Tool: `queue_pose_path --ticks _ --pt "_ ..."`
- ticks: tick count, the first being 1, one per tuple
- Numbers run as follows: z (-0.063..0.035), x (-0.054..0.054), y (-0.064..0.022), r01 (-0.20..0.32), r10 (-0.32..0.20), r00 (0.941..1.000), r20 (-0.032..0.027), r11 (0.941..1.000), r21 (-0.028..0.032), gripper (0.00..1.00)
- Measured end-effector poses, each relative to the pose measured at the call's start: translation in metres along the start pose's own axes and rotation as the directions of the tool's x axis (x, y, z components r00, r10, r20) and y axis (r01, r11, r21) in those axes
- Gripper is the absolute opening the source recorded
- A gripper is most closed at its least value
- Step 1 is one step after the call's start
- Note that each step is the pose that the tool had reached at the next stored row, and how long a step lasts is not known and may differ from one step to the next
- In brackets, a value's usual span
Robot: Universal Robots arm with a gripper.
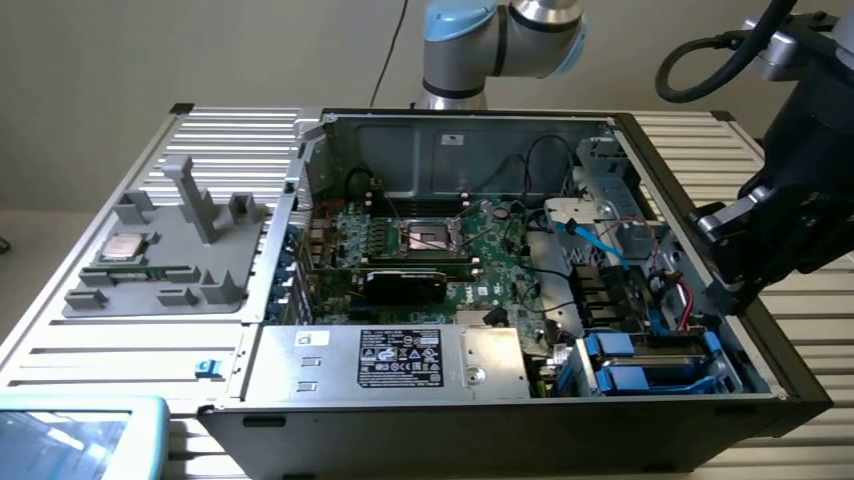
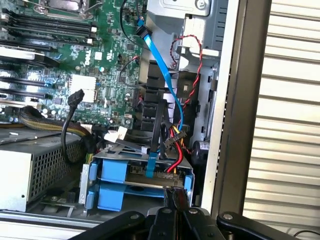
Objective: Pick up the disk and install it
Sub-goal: 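Insert the second disk wire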
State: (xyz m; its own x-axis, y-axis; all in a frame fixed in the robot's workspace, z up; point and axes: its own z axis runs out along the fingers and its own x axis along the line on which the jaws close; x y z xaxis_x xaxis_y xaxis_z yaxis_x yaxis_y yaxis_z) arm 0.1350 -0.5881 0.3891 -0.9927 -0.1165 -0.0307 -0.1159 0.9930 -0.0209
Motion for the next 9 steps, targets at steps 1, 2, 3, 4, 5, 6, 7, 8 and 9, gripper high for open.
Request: queue_pose_path --ticks 1,2,3,4,5,6,7,8,9 --pt "0.0 0.0 0.0 0.0 0.0 1.0 0.0001 1.0 0.0001 0.11" --pt "0.0 0.0 0.0 0.0 0.0 1.0 0.0002 1.0 0.0001 0.11" --pt "0.0 0.0 0.0 0.0 0.0 1.0 0.0002 1.0 0.0 0.11" --pt "0.0 -0.0001 0.0 0.0 0.0 1.0 0.0003 1.0 0.0 0.11" --pt "0.0 0.0 0.0 0.0 0.0 1.0 0.0003 1.0 0.0001 0.11" --pt "0.0 -0.0001 0.0 0.0 0.0 1.0 0.0005 1.0 0.0001 0.11" --pt "0.0 -0.0001 0.0 0.0 0.0 1.0 0.0007 1.0 0.0001 0.11" --pt "0.0 -0.0001 0.0 0.0 0.0 1.0 0.0007 1.0 0.0001 0.11" --pt "0.0 -0.0001 0.0 0.0 0.0 1.0 0.0007 1.0 0.0001 0.11"
